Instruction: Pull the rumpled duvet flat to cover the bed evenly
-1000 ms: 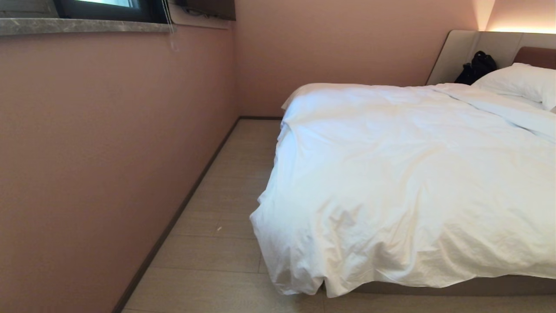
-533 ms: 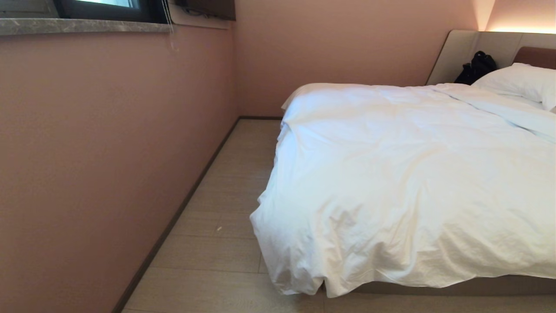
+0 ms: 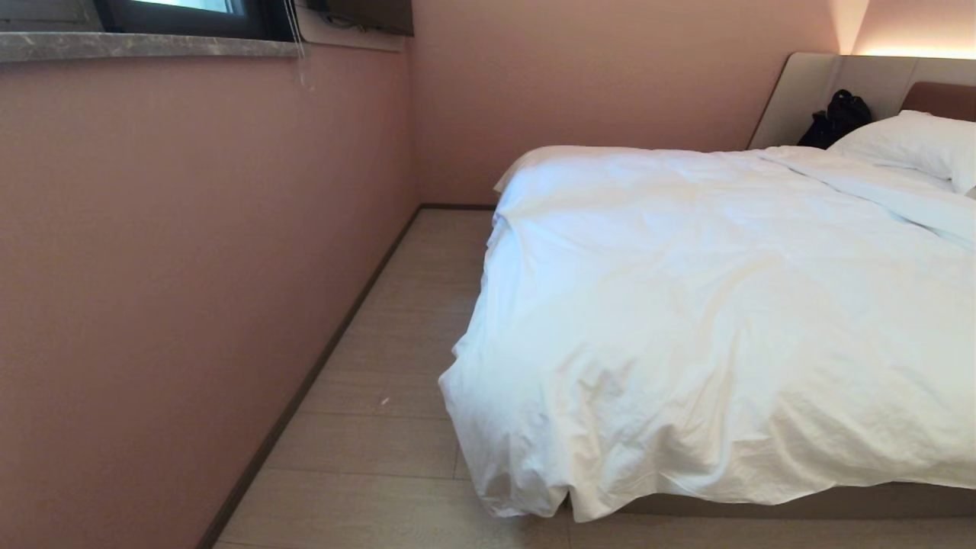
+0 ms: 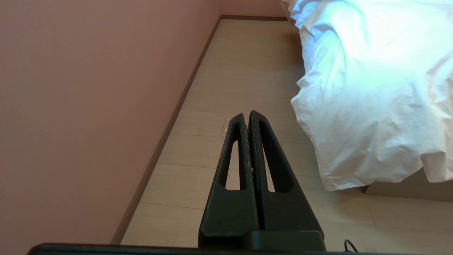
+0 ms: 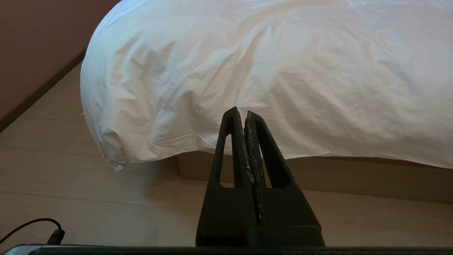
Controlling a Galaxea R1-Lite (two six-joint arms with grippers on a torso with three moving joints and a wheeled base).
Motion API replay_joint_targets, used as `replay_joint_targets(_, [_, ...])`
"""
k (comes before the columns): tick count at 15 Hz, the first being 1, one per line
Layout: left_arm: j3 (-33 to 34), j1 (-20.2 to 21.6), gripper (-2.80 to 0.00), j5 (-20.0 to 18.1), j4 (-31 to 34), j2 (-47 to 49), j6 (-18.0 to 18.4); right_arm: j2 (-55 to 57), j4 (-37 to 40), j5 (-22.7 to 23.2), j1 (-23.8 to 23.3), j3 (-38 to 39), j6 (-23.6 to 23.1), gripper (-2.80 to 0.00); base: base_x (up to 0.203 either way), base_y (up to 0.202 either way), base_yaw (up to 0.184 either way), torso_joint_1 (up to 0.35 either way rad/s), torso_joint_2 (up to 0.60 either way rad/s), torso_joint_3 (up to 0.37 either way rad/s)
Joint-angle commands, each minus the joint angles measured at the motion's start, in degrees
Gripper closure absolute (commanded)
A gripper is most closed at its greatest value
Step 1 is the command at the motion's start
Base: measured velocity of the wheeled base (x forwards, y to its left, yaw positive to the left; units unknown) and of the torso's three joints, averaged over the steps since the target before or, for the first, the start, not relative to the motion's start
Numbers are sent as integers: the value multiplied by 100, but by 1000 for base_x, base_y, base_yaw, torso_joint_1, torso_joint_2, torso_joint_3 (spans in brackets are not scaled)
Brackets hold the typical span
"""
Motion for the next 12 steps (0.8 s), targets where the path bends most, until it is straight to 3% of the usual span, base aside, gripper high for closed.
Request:
replay_joint_targets(1, [1,2,0,2,-3,0,-2,-2,0,2,11,1,-6,0,0,0,0,0,0,0])
replay_joint_targets(12, [1,2,0,2,-3,0,-2,-2,-4,6,8,1,-15,0,0,0,0,0,0,0])
